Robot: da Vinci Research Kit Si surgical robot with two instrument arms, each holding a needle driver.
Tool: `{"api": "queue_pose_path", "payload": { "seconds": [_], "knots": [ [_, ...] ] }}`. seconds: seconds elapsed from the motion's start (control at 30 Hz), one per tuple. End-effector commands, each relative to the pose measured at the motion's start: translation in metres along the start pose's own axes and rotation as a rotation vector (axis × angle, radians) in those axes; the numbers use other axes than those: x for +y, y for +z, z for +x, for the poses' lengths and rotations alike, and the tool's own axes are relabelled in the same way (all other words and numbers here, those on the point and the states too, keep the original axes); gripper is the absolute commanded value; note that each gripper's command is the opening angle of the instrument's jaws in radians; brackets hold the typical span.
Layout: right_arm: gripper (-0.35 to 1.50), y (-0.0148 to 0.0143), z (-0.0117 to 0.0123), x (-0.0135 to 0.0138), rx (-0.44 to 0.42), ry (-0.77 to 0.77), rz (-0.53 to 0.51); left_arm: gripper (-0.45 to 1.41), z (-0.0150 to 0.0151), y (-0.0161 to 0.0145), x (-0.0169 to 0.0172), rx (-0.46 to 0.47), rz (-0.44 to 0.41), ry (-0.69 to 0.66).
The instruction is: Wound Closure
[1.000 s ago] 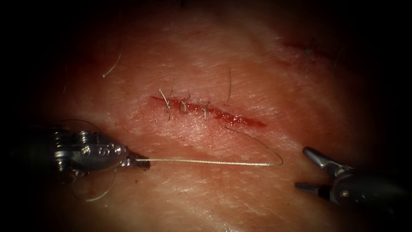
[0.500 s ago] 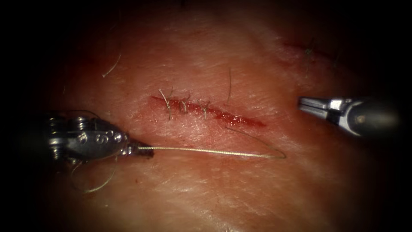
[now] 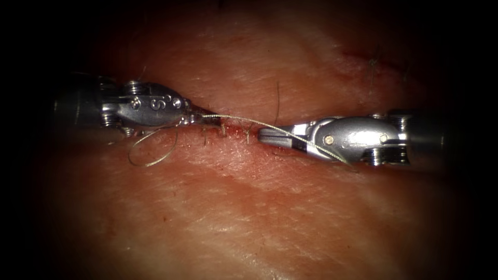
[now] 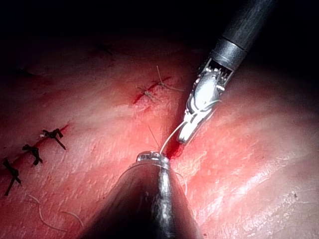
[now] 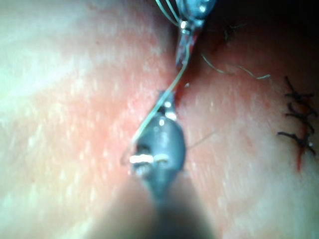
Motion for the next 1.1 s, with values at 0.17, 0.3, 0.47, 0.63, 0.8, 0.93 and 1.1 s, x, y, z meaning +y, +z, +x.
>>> {"api": "queue_pose_path", "payload": {
  "seconds": [0.17,0.3,0.47,0.63,0.8,0.93,1.1],
  "knots": [
    [-0.35,0.0009,0.0009,-0.0011,0.077,0.024,0.008,-0.45,-0.0023,0.0050,-0.0020,-0.004,0.053,0.004],
    [-0.35,0.0013,0.0011,-0.0011,0.108,0.033,-0.020,-0.45,-0.0037,0.0078,-0.0016,-0.018,0.055,0.014],
    [-0.35,0.0020,0.0012,-0.0007,0.136,0.047,-0.053,-0.45,-0.0045,0.0101,-0.0012,-0.035,0.065,0.015],
    [-0.35,0.0025,0.0012,-0.0001,0.147,0.054,-0.138,-0.45,-0.0047,0.0105,-0.0006,-0.037,0.065,0.016],
    [-0.35,0.0032,0.0011,0.0004,0.144,0.076,-0.243,-0.45,-0.0045,0.0104,0.0005,-0.038,0.065,0.012],
    [-0.35,0.0037,0.0013,0.0008,0.151,0.100,-0.273,-0.45,-0.0043,0.0104,0.0017,-0.039,0.057,0.006],
    [0.44,0.0041,0.0013,0.0011,0.127,0.118,-0.307,-0.45,-0.0042,0.0100,0.0034,-0.046,0.047,0.021]
  ]
}}
